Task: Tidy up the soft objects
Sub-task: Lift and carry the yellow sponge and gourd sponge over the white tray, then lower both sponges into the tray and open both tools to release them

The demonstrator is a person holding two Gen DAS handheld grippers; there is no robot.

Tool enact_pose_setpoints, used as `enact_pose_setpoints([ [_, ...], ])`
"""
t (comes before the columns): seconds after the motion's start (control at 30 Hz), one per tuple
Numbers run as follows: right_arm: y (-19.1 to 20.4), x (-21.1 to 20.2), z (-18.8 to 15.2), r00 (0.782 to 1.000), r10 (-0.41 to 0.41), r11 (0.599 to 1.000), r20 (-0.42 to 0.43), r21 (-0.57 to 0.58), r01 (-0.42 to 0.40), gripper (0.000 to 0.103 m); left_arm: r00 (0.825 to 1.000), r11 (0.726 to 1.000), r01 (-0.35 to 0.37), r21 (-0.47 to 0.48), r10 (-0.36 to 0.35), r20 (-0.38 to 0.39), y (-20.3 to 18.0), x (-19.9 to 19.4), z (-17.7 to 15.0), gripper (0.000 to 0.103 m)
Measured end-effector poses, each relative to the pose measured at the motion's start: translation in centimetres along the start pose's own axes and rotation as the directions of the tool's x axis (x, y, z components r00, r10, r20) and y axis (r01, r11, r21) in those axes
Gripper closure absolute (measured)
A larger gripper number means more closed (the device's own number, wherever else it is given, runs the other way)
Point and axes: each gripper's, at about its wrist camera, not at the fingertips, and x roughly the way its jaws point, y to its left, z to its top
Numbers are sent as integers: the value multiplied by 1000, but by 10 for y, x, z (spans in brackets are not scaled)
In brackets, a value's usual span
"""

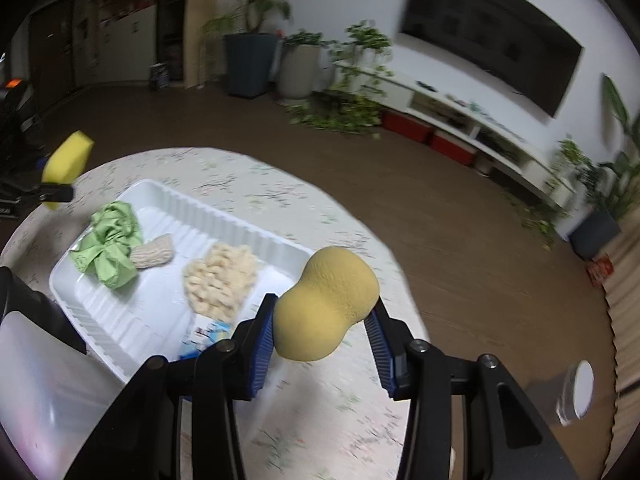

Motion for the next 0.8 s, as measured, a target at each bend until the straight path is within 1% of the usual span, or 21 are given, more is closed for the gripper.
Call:
enact_pose_setpoints([
  [0.17, 24, 26, 3, 999, 34, 997, -39, -69, -37, 56, 998, 997, 41, 59, -38, -44, -16, 22, 10, 51],
  [0.3, 31, 42, 6, 997, 47, 996, -61, -72, -51, 56, 996, 993, 64, 102, -58, -65, -28, 33, 13, 51],
  [0.4, 28, 52, 7, 995, 51, 997, -85, -61, -56, 56, 994, 989, 80, 123, -71, -79, -34, 39, 17, 51],
  [0.63, 24, 73, 1, 986, 74, 996, -150, -42, -81, 56, 989, 986, 88, 143, -70, -127, -39, 54, 22, 50],
  [0.8, 29, 78, -1, 985, 72, 995, -156, -55, -82, 55, 982, 982, 78, 173, -46, -181, -45, 69, 24, 48],
])
